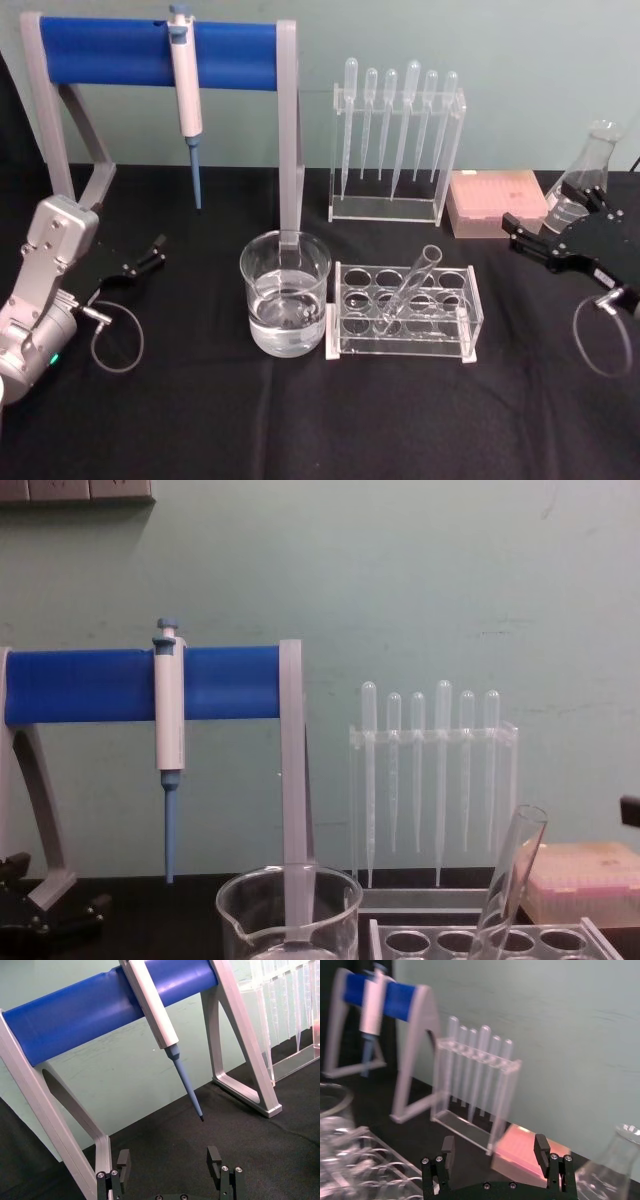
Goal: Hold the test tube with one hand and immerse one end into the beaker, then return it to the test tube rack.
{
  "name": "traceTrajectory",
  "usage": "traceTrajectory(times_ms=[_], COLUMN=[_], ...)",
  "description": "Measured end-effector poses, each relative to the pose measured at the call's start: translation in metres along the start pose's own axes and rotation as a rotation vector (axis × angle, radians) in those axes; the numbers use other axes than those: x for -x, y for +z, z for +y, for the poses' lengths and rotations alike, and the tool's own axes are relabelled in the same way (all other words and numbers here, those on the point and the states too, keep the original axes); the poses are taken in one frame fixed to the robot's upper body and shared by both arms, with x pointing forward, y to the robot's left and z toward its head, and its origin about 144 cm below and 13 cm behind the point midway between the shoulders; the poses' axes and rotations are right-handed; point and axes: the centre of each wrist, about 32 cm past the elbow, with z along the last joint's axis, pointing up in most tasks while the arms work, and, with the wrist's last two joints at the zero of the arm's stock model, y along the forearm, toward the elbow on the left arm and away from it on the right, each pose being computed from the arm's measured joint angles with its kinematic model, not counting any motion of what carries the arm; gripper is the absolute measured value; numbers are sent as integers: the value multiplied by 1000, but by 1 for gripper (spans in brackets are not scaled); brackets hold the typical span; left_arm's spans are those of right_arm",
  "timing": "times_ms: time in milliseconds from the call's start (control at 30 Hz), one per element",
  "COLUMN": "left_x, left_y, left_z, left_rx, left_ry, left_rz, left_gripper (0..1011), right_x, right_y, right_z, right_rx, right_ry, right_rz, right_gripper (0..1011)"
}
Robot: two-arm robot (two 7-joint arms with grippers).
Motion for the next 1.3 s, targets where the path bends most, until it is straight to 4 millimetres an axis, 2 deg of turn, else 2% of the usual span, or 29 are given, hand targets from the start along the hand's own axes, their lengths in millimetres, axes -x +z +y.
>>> traceTrajectory(times_ms=[200,300,533,667,1067,1300], left_x=[0,0,0,0,0,0], left_y=[0,0,0,0,0,0], left_z=[0,0,0,0,0,0], left_rx=[0,0,0,0,0,0], left_ry=[0,0,0,0,0,0], left_rz=[0,0,0,0,0,0], left_gripper=[1000,1000,1000,1000,1000,1000], right_x=[-17,-20,-12,-5,19,33], right_y=[13,11,-1,-6,-6,-3], right_z=[-18,-26,-37,-39,-33,-20], right_rx=[-1,-2,-11,-17,7,43], right_ry=[174,273,452,496,462,388], right_rz=[56,67,80,82,123,173], right_gripper=[1003,1003,1003,1002,1003,1003])
